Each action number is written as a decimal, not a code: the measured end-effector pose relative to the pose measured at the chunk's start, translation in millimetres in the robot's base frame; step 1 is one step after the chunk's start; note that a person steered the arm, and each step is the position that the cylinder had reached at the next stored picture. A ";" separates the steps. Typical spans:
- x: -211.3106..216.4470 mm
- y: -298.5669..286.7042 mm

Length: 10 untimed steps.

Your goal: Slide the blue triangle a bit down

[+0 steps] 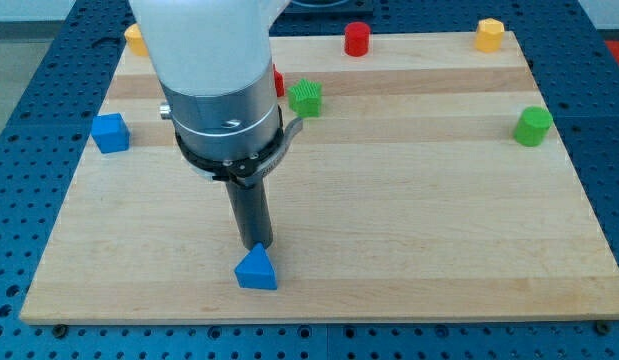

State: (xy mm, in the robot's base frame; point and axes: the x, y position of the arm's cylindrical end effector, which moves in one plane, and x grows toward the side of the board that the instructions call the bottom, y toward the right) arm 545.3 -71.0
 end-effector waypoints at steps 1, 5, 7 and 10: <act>0.0 2.2; 9.4 7.4; 10.1 27.2; 19.2 10.3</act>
